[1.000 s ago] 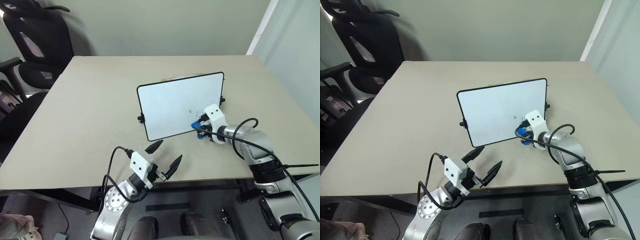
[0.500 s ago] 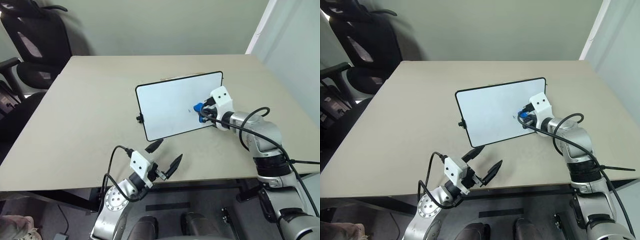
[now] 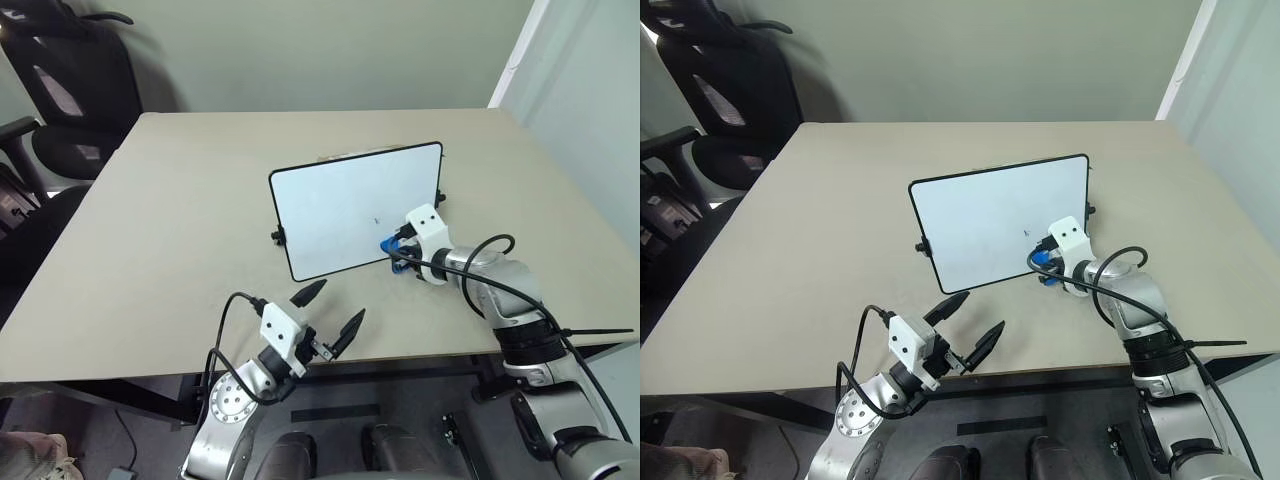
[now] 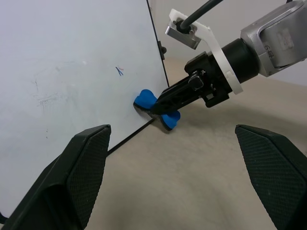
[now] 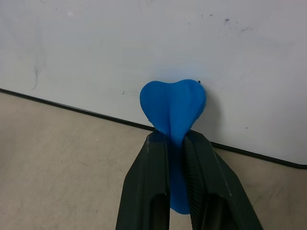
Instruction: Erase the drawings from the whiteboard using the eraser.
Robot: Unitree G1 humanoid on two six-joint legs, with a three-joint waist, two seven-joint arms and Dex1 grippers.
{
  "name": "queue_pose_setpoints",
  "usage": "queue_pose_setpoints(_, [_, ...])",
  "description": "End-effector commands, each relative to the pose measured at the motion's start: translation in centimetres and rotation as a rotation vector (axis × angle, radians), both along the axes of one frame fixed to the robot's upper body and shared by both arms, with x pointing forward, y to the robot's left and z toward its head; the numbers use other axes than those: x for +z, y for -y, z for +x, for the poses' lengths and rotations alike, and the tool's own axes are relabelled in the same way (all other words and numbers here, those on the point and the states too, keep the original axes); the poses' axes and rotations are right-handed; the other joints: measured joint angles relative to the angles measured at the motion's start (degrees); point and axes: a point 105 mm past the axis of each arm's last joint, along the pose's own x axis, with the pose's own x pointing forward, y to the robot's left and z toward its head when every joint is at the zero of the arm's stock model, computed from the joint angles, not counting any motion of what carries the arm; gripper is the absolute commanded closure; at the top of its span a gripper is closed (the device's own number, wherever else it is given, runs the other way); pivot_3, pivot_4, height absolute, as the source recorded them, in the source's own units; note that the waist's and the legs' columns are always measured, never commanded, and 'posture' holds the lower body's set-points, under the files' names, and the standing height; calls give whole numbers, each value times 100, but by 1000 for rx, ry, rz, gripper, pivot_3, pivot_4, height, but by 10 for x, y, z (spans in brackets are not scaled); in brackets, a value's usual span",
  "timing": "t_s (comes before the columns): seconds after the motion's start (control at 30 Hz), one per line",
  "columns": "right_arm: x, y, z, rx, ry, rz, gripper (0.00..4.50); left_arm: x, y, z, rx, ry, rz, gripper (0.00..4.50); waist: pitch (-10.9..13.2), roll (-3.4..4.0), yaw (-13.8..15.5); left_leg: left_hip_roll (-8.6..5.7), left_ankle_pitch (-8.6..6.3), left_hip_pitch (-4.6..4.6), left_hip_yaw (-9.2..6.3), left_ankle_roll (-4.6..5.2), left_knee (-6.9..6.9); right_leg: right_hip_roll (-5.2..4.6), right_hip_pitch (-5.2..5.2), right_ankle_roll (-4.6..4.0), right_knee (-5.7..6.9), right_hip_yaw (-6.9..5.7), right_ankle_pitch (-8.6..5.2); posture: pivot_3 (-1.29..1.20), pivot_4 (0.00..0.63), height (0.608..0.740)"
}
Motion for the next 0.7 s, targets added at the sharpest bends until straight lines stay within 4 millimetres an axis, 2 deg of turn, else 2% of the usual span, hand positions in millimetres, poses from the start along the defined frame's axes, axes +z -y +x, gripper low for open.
queue_pose_setpoints(0.03, [47, -10, 7, 31, 150, 29, 4287, 14, 3, -3, -12, 51, -25, 0, 0, 0, -1, 0, 0, 0, 0, 0, 0, 0, -2, -1, 1, 0, 1, 0, 150, 736])
queue_pose_setpoints(0.2, [71, -16, 6, 57, 207, 63, 4287, 14, 4, -4, -15, 49, -28, 0, 0, 0, -5, 0, 1, 2, 1, 0, 0, 1, -8, -1, 1, -1, 7, 0, 150, 736])
queue_pose_setpoints(0.4, [87, -18, 6, 70, 250, 61, 4287, 14, 4, -4, -18, 47, -31, 0, -2, 0, 4, 1, 3, 3, 0, 4, 0, 0, -2, -3, -2, -1, 9, 0, 150, 736])
queue_pose_setpoints(0.47, [81, -20, 5, 73, 228, 57, 4287, 14, 5, -5, -18, 47, -31, 0, -2, 0, 4, 1, 3, 3, 1, 5, 0, 0, -2, -2, -2, -1, 12, 0, 150, 736])
queue_pose_setpoints(0.7, [32, -24, 0, 72, 79, 15, 4287, 15, 5, -7, -19, 46, -32, 0, -9, 0, 4, 4, 5, 11, 0, 8, -1, 1, 0, -1, 0, -4, 12, 0, 150, 736])
